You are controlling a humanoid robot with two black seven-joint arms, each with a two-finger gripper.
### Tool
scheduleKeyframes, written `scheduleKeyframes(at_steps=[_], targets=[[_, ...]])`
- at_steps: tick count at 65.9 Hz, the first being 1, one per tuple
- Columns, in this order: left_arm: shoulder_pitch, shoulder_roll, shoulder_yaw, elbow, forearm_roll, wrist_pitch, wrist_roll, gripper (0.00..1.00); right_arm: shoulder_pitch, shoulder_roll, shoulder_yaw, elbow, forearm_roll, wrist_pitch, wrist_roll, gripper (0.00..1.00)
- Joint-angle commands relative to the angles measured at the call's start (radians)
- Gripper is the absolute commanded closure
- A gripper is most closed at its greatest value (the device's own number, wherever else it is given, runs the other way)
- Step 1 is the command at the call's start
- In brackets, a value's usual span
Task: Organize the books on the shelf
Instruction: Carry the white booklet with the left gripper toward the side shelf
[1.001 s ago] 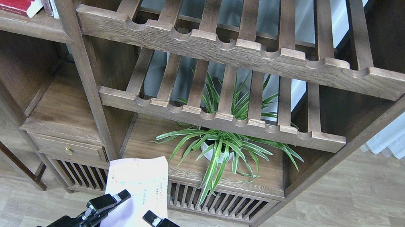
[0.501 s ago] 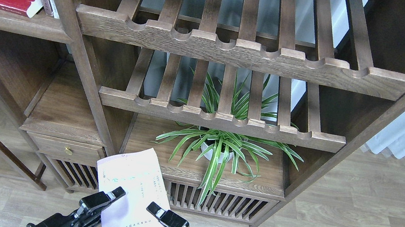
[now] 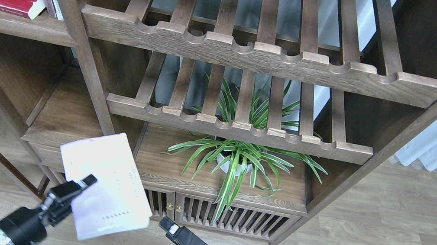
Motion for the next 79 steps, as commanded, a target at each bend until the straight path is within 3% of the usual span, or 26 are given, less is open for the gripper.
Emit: scheduleKeyframes(at_steps=[1, 22, 37, 54, 65, 79], targets=[[0.049, 0.063, -0.125, -0.047, 0.015, 0.0, 0.001, 0.91, -0.004, 0.0, 0.0, -0.004, -0.001, 0.0, -0.003, 0.0], [0.111, 0.1, -0.437, -0.154, 0.03, 0.0, 0.024, 0.93, -0.007, 0.0, 0.002, -0.005, -0.003, 0.0, -0.003, 0.0], [0.1, 0.172, -0.579, -0.162, 0.072, 0.0, 0.07, 0.94, -0.021, 0.0, 0.0, -0.005, -0.006, 0.0, -0.006, 0.0], [0.048, 0.251, -0.68, -0.153, 0.11, 0.0, 0.074, 0.94, -0.027, 0.0, 0.0, -0.005, -0.009, 0.0, -0.008, 0.0], [-0.121, 0.333, -0.672, -0.073, 0.179, 0.0, 0.09, 0.94, -0.027, 0.0, 0.0, -0.005, -0.009, 0.0, -0.008, 0.0], [-0.478, 0.337, -0.573, 0.016, 0.4, 0.0, 0.09, 0.94, -0.029, 0.0, 0.0, -0.002, -0.012, 0.0, -0.008, 0.0]])
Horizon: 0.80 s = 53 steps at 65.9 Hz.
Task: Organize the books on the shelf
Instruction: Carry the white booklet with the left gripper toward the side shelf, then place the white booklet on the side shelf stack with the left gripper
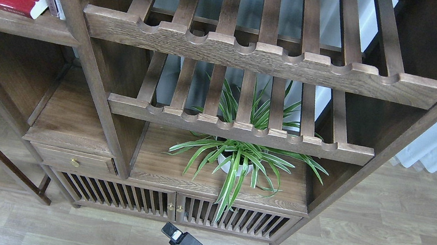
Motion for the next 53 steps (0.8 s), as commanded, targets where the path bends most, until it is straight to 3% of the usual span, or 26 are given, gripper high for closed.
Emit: scheduleKeyframes(at_steps=[1, 2, 5, 39, 53], targets=[[-0.179, 0.002, 0.07, 0.044, 0.087, 0.0, 0.001, 0.94, -0.002, 0.0, 0.001, 0.004, -0.001, 0.0, 0.0, 0.0], [-0.243, 0.0, 0.1, 0.064, 0.111, 0.0, 0.004, 0.94, -0.005, 0.0, 0.003, 0.004, -0.001, 0.0, 0.0, 0.0], [-0.283, -0.004, 0.116, 0.074, 0.131, 0.0, 0.004, 0.94, -0.011, 0.0, 0.003, 0.003, -0.002, 0.0, 0.0, 0.0], [-0.658, -0.136, 0.237, 0.288, 0.355, 0.0, -0.006, 0.94, -0.014, 0.0, 0.006, 0.003, -0.002, 0.0, -0.001, 0.0], [-0.888, -0.194, 0.417, 0.469, 0.364, 0.0, -0.009, 0.94, -0.015, 0.0, 0.006, 0.003, -0.002, 0.0, 0.0, 0.0]])
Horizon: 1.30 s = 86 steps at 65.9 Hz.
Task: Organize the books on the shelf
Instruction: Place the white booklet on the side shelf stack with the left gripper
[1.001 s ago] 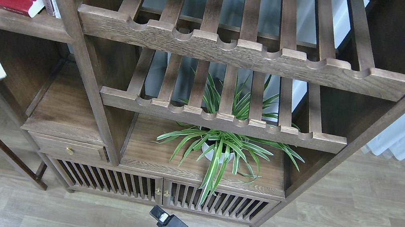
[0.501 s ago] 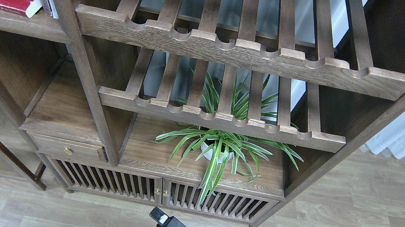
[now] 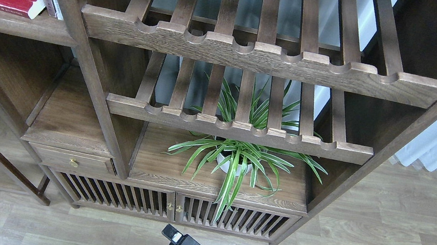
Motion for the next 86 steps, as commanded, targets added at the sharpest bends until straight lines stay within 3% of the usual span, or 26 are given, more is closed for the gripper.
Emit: scheduleKeyframes(at_steps=[1, 14, 34, 37, 44, 51, 86], targets=[[-0.121, -0.028, 0.084, 0.104, 0.001, 0.0, -0.001, 0.93, 0.001, 0.0, 0.0, 0.0, 0.0, 0.0, 0.002, 0.0], [-0.216, -0.074, 0.172, 0.247, -0.002, 0.0, -0.01, 0.93, 0.0, 0.0, -0.002, 0.0, 0.0, 0.0, 0.002, 0.0], [-0.206, -0.112, 0.205, 0.244, -0.042, 0.0, -0.018, 0.91, 0.001, 0.0, 0.001, 0.0, 0.001, 0.0, 0.005, 0.0], [-0.199, -0.117, 0.208, 0.242, -0.067, 0.0, -0.012, 0.85, 0.001, 0.0, 0.001, 0.0, 0.001, 0.0, 0.003, 0.0], [-0.177, -0.111, 0.219, 0.234, -0.108, 0.0, -0.008, 0.49, 0.001, 0.0, 0.001, 0.0, 0.001, 0.0, 0.003, 0.0], [-0.132, -0.091, 0.202, 0.211, -0.142, 0.0, -0.008, 0.37, 0.001, 0.0, 0.001, 0.0, 0.001, 0.0, 0.003, 0.0], [0.004, -0.016, 0.153, 0.173, -0.373, 0.0, -0.016, 0.32, 0.001, 0.0, 0.017, -0.001, 0.003, 0.0, 0.009, 0.0]])
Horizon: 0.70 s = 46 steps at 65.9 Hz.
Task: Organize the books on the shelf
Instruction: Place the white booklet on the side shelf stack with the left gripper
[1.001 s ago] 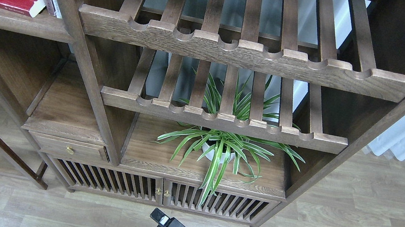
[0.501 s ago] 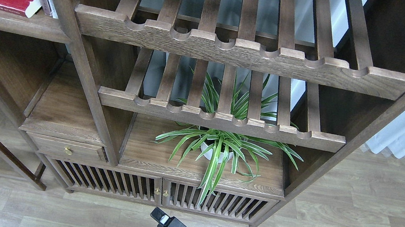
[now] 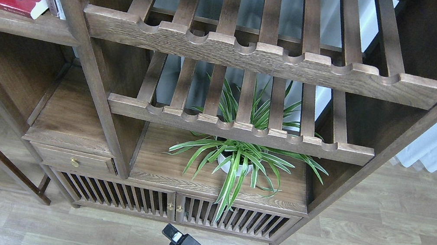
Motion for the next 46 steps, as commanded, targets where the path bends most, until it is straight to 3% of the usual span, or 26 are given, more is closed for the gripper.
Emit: scheduleKeyframes(at_steps=[1, 17, 36, 46], targets=[[0.046, 0.003, -0.032, -0.017, -0.021, 0.0, -0.002, 0.32, 0.0, 0.0, 0.015, 0.0, 0.001, 0.0, 0.001, 0.0], [0.169, -0.001, -0.14, -0.186, -0.038, 0.0, 0.0, 0.31, 0.0, 0.0, 0.016, 0.002, 0.001, 0.0, -0.001, 0.0], [0.209, 0.058, -0.197, -0.262, -0.04, 0.0, 0.014, 0.31, 0.0, 0.0, 0.016, 0.002, 0.001, 0.0, -0.001, 0.0], [0.302, 0.08, -0.262, -0.325, -0.04, 0.0, 0.008, 0.3, 0.0, 0.0, 0.016, 0.002, 0.001, 0.0, -0.001, 0.0]])
